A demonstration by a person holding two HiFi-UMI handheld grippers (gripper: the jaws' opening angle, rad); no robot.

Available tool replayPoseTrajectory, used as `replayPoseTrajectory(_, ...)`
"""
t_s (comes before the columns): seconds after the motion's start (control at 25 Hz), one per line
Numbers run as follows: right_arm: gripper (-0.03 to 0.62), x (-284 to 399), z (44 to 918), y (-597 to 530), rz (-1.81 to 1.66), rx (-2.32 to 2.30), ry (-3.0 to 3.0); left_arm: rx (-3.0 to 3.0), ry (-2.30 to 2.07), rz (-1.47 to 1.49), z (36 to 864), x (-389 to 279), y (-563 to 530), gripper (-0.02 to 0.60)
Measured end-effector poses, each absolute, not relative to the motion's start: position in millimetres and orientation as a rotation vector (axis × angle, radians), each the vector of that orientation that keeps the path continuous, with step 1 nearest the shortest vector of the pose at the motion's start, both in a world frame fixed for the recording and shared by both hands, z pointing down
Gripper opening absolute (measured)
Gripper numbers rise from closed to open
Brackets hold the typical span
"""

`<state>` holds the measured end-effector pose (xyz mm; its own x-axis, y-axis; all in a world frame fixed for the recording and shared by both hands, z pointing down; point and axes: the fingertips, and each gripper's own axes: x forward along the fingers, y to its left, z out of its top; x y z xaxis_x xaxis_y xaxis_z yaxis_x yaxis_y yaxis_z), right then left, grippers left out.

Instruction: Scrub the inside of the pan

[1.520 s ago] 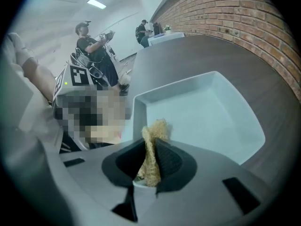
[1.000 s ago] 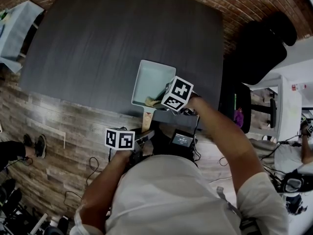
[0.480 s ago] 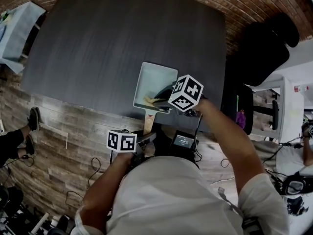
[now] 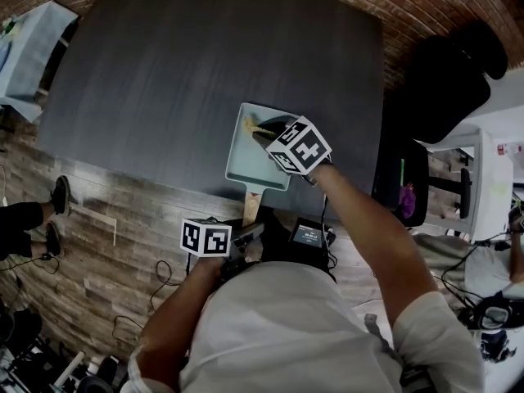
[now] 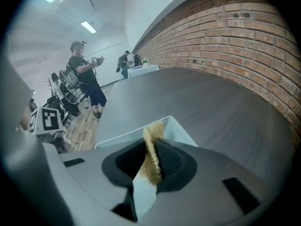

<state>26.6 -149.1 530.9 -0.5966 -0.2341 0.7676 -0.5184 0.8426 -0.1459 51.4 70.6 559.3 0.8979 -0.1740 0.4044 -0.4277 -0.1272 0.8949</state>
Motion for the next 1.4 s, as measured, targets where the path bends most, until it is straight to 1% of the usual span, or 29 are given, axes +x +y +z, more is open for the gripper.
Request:
replayPoseTrajectory(0.2,0.069,25.5,534.6,-178.3,0.439,0.699,-2.181,1.710,-0.456,0.254,559.4,52.4,71.5,0.083)
replayPoseTrajectory(0.32,0.070,18.4,544.0,-182.2,0.449,0.706,-2.152,1.723,-0.447,0.295,560.7,52.9,72.6,0.083)
replayPoseTrajectory(0.84,0.069,-4.1,559.3,-130.3,0.409,0.389,-2.144,1.775,-0.375,0.388,559.1,57.2,75.4,0.094)
replayPoseTrajectory(1.4,0.069,-16.7,561.2,-85.9,0.441,0.184,-2.142,1.780,-0.328,0.408,558.8,58.2,77.2,0.094)
